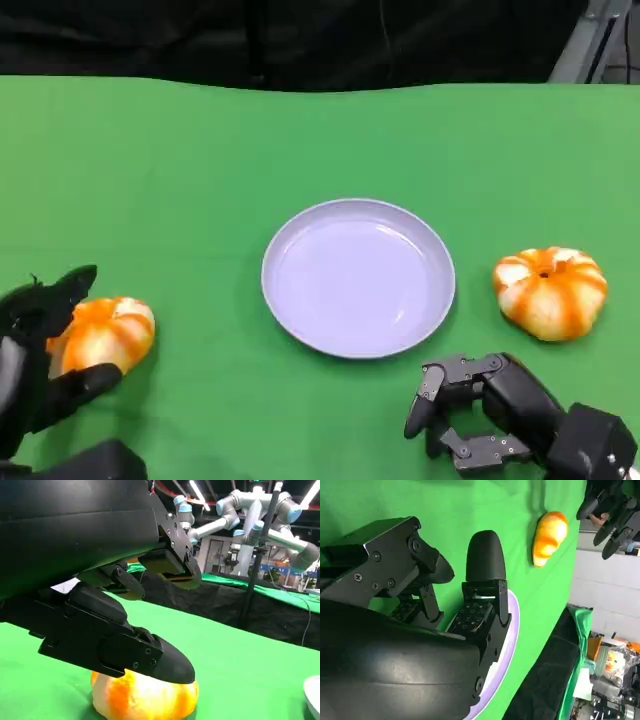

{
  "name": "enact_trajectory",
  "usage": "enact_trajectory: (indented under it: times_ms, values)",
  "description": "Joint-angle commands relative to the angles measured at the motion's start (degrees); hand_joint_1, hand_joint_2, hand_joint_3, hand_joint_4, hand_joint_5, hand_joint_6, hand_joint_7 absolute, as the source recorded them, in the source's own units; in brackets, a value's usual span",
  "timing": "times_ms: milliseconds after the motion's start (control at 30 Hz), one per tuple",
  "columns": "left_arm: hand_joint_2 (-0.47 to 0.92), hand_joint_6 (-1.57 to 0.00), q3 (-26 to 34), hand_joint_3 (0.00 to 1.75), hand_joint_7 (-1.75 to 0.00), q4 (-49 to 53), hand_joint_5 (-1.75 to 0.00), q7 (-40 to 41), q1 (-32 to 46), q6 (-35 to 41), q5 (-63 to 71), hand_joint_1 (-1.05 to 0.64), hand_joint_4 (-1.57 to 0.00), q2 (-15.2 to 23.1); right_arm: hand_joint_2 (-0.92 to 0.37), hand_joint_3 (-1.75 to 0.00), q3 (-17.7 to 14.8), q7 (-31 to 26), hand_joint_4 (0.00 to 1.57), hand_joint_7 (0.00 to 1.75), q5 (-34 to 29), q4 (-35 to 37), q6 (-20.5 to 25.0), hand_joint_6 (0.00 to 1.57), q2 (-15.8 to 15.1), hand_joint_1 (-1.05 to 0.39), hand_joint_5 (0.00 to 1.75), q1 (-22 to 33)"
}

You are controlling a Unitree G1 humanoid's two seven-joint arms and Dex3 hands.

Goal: Grasp the bread from the table and place it into the plate.

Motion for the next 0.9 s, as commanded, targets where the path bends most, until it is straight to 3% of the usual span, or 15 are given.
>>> enact_trajectory:
  times_ms: [33,500,900]
  values:
    - [0.92,-0.58,-1.0,0.08,-0.01,2.5,0.00,-1.0,-1.2,0.3,-0.9,-0.83,-0.66,1.4,-0.58,-1.08,-0.3,-0.1,0.98,1.07,0.2,-0.2,-0.5,0.96,-0.6,0.22,1.40,-0.3]
    - [0.92,-0.61,-4.3,0.17,-0.01,10.1,0.00,-0.8,-5.2,0.2,-1.5,-0.85,-0.65,1.5,-0.59,-1.07,-0.2,-0.1,0.98,1.06,0.2,-0.4,-0.3,0.96,-0.6,0.20,1.40,-0.3]
    - [0.92,-0.64,-8.6,0.18,-0.01,24.6,0.00,1.7,-13.3,0.1,-1.3,-0.84,-0.64,1.8,-0.59,-1.07,-0.2,-0.2,0.97,1.07,0.1,-0.2,-0.6,0.96,-0.5,0.21,1.39,-0.3]
